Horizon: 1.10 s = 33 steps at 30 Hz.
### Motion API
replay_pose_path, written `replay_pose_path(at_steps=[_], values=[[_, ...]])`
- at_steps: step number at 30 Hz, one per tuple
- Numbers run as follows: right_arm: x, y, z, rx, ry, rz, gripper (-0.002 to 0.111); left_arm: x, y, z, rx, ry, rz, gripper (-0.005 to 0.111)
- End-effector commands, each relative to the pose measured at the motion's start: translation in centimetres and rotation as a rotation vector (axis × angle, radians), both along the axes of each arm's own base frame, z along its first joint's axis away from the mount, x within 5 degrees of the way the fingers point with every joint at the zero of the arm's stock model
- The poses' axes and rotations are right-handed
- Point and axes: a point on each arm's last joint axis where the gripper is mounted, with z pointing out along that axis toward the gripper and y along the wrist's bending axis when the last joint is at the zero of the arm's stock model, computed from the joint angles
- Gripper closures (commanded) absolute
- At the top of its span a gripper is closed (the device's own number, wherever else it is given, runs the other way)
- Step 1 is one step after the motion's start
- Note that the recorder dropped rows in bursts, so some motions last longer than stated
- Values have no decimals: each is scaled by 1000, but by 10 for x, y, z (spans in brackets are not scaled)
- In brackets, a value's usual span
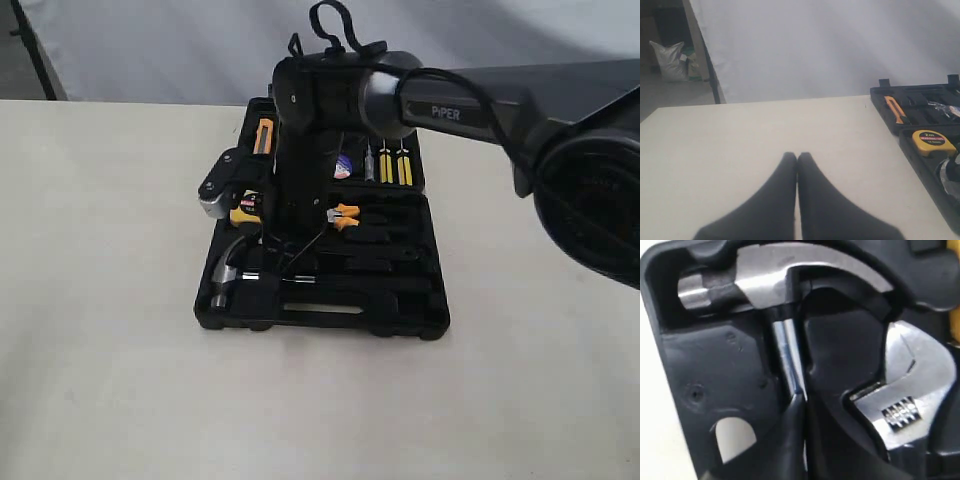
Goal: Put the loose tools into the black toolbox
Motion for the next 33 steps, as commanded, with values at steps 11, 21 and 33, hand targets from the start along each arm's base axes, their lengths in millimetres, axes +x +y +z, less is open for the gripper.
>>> replay_pose_path(at_steps=[11, 21, 33], values=[[0, -6, 4, -30, -5, -49, 108, -2, 0, -1, -27, -5, 1, 105], [-7, -44, 130, -94, -373, -420, 108, -2, 0, -1, -27, -5, 1, 105], [-65, -105, 127, -56, -515, -620, 108, -2, 0, -1, -27, -5, 1, 105]])
